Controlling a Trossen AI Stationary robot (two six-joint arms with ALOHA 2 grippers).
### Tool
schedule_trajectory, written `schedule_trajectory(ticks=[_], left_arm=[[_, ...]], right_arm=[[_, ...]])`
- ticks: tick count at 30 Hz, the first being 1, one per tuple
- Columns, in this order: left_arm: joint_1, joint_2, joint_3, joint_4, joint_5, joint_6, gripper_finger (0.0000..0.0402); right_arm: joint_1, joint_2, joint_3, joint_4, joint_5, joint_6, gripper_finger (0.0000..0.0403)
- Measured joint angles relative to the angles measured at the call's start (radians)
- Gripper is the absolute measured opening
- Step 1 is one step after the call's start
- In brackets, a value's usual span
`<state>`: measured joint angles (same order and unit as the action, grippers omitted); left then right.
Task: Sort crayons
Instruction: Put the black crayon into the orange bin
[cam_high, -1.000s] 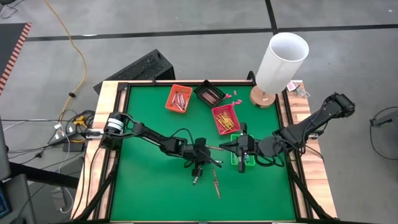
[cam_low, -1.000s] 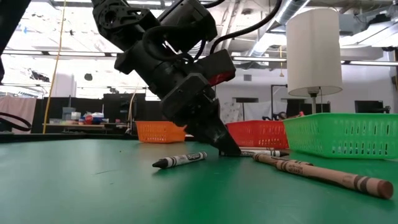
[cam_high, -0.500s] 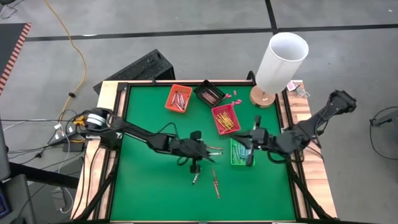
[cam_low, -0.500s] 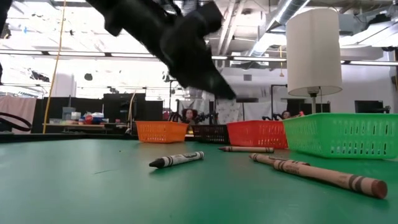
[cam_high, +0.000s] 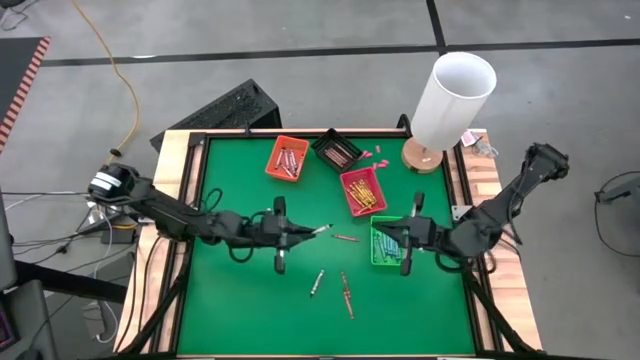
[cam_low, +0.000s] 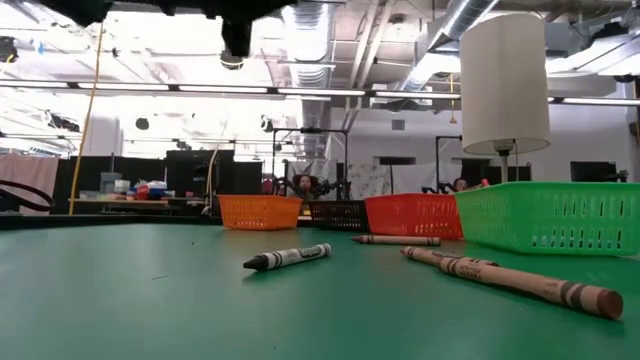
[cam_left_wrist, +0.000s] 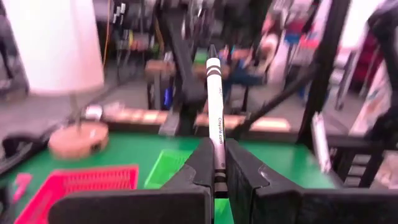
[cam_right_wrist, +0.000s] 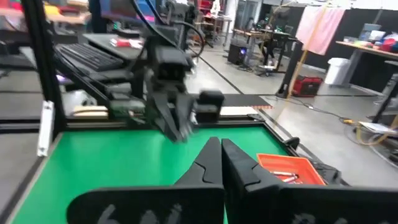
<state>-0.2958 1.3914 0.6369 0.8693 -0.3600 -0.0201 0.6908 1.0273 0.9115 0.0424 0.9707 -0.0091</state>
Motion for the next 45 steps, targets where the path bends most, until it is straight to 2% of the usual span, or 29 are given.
schedule_trajectory(ticks=[5, 7, 9, 18, 25, 29, 37, 45], left_arm=[[-0.033, -0.003, -0.059, 0.265, 0.007, 0.092, 0.0003], [-0.046, -0.003, -0.066, 0.312, 0.005, 0.132, 0.0004], [-0.052, -0.002, -0.066, 0.324, 0.004, 0.160, 0.0004], [-0.079, -0.001, -0.065, 0.383, 0.005, 0.238, 0.0005], [-0.079, -0.001, -0.065, 0.380, -0.004, 0.264, 0.0006], [-0.078, -0.001, -0.065, 0.377, -0.006, 0.271, 0.0006], [-0.074, -0.001, -0.065, 0.373, -0.021, 0.275, 0.0006], [-0.075, -0.001, -0.065, 0.376, -0.022, 0.282, 0.0006]], right_arm=[[-0.062, 0.096, 0.000, 0.042, -0.042, -0.008, 0.0021], [-0.092, 0.149, 0.000, 0.081, -0.074, -0.039, 0.0035], [-0.120, 0.200, -0.001, 0.138, -0.093, -0.096, 0.0052], [-0.217, 0.388, 0.000, 0.612, -0.238, -0.379, 0.0140], [-0.286, 0.419, 0.000, 0.709, -0.452, -0.306, 0.0199], [-0.319, 0.419, 0.000, 0.734, -0.547, -0.245, 0.0207], [-0.351, 0.418, 0.004, 0.803, -0.657, -0.226, 0.0207], [-0.367, 0.436, 0.058, 0.757, -0.696, -0.205, 0.0207]])
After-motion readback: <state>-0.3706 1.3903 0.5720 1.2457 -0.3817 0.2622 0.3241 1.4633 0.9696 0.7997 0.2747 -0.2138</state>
